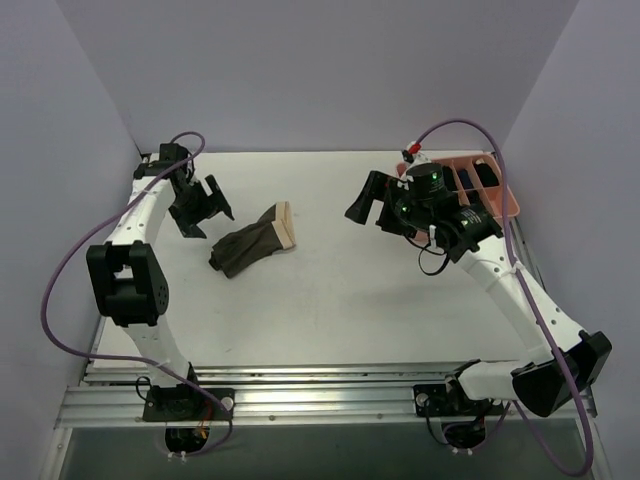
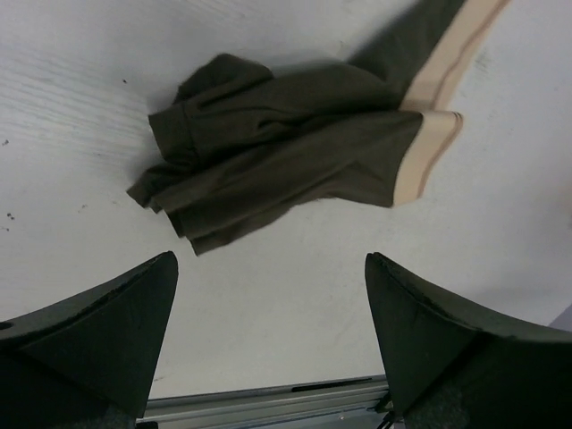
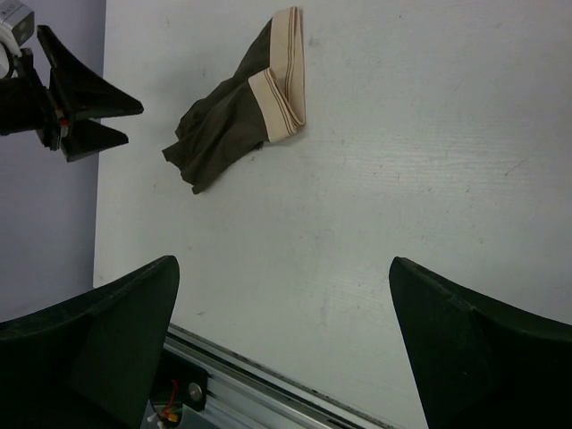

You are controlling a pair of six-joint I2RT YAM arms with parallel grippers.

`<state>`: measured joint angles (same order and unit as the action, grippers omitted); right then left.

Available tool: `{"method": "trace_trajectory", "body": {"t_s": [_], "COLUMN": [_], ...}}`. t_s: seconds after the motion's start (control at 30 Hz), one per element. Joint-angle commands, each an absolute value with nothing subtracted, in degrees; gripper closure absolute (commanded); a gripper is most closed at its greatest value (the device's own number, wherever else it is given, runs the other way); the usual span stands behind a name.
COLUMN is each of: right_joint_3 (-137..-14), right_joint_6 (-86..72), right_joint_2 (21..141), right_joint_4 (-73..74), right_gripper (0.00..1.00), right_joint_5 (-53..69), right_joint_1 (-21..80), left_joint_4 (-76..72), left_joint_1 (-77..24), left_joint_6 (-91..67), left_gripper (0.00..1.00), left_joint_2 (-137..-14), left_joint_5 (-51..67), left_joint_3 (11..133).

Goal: Roll the underwear
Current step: Move the underwear to the center of the board

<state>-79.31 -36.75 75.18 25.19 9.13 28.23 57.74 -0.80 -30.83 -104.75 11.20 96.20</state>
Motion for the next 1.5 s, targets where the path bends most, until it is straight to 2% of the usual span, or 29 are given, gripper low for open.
{"method": "trace_trajectory", "body": {"t_s": [0.0, 0.1, 0.23, 0.33, 0.43, 0.47, 0.5, 0.6, 0.63, 0.7, 0.77, 0.8, 0.93, 0.97, 1.07, 1.2, 1.47], "right_joint_3": [-75.9, -75.9, -76.4, -76.4, -76.4, -76.3, -76.3, -76.1, -75.9, -75.7, -75.1, -75.0, -74.3, -74.7, -77.8, -86.3, -100.4], "right_joint_6": [-35.9, -35.1, -33.8, -33.3, -33.0, -33.0, -33.3, -34.3, -34.6, -35.6, -36.2, -36.4, -37.6, -37.9, -38.1, -36.2, -35.2], "right_joint_2": [71.5, 72.3, 73.9, 73.6, 73.7, 74.0, 74.3, 76.0, 77.2, 78.3, 80.1, 80.7, 85.2, 86.2, 91.3, 100.4, 116.6], "right_joint_4": [21.5, 22.1, 24.7, 24.7, 24.9, 25.0, 25.5, 25.1, 24.9, 23.8, 22.8, 21.1, 16.4, 15.6, 11.1, 11.1, 13.9], "right_gripper": [0.01, 0.02, 0.04, 0.06, 0.08, 0.09, 0.09, 0.14, 0.15, 0.17, 0.19, 0.23, 0.33, 0.35, 0.42, 0.44, 0.51], "right_joint_5": [14.1, 14.9, 14.0, 13.0, 11.3, 9.8, 9.1, 7.9, 7.6, 7.1, 7.1, 7.6, 8.3, 8.3, 7.2, 3.6, -2.3], "right_joint_1": [28.7, 28.7, 28.7, 28.7, 28.7, 28.6, 28.5, 28.3, 28.1, 28.0, 28.3, 28.4, 29.9, 30.4, 34.3, 38.1, 42.7], "left_joint_4": [53.5, 50.6, 50.3, 48.2, 45.3, 44.4, 44.1, 42.0, 41.3, 40.9, 41.1, 41.3, 42.4, 43.6, 46.7, 47.4, 39.6], "left_joint_1": [2.1, 2.5, 2.5, 1.7, -1.4, -2.1, -3.0, -7.3, -10.5, -14.4, -19.7, -21.0, -21.7, -21.2, -16.0, -11.4, -4.8], "left_joint_6": [-29.2, -28.2, -27.9, -28.1, -28.6, -29.2, -29.5, -32.2, -33.1, -36.3, -39.9, -40.9, -43.7, -43.0, -39.6, -35.7, -30.1], "left_gripper": [0.06, 0.07, 0.21, 0.25, 0.42, 0.58, 0.65, 0.84, 0.85, 0.84, 0.77, 0.67, 0.36, 0.33, 0.30, 0.30, 0.31], "left_joint_2": [-108.9, -113.6, -118.3, -117.2, -113.7, -112.1, -111.3, -106.6, -105.0, -100.8, -96.7, -95.4, -88.6, -87.2, -88.5, -94.8, -109.4], "left_joint_5": [10.4, 10.7, 11.0, 12.2, 12.5, 12.7, 12.6, 12.7, 13.0, 12.5, 12.0, 11.0, 10.4, 10.0, 9.1, 8.6, 16.0], "left_joint_3": [97.0, 96.2, 94.9, 89.9, 83.0, 81.3, 79.7, 73.1, 71.6, 68.6, 66.5, 66.0, 64.3, 64.9, 69.9, 77.0, 87.7]}}
